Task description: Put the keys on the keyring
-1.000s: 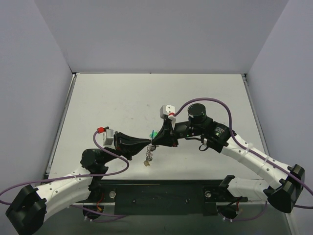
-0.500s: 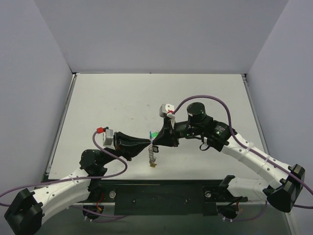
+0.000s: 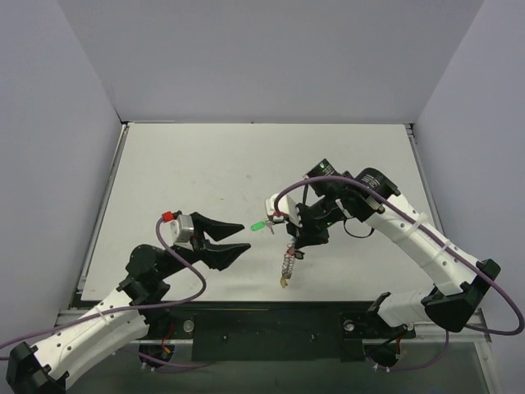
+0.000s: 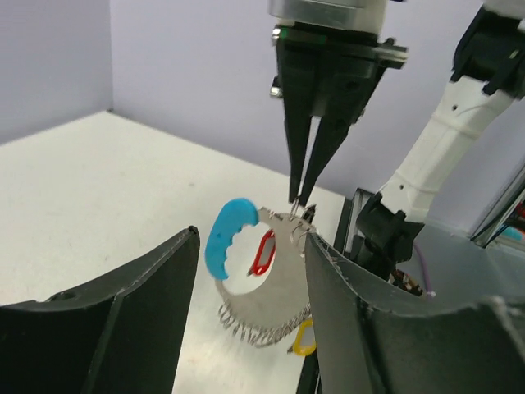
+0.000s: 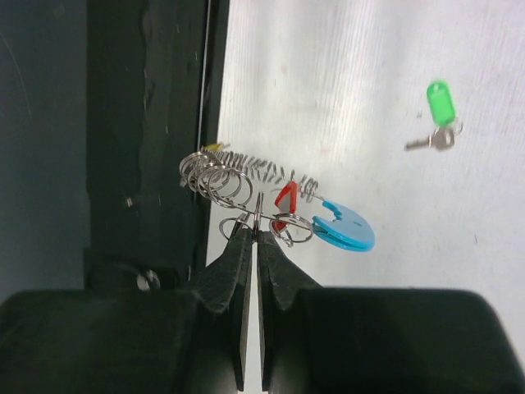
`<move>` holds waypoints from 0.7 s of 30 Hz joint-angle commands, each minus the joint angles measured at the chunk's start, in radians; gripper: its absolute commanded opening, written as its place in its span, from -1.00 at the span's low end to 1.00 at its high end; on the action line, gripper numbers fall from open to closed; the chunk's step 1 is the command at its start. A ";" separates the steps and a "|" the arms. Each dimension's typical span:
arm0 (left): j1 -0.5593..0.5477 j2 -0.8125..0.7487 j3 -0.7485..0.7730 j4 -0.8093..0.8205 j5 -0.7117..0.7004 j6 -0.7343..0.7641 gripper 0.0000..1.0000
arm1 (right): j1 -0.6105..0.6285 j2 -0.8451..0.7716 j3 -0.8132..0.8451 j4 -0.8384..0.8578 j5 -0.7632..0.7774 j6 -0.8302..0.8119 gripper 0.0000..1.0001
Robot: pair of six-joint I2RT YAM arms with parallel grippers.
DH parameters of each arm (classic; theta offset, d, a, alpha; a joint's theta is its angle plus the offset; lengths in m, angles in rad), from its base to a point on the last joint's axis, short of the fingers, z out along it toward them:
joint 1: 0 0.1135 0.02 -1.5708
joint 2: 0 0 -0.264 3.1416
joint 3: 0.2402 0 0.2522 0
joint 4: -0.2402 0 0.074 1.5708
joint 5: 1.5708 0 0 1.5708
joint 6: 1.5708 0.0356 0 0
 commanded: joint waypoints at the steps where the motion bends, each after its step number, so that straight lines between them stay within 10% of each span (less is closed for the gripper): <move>1: -0.008 0.143 0.110 -0.113 0.047 0.063 0.29 | 0.015 0.078 0.129 -0.427 0.187 -0.308 -1.00; 21: -0.227 0.571 0.081 0.454 -0.224 0.344 -0.01 | 0.071 0.264 0.289 -0.602 0.418 -0.336 -1.00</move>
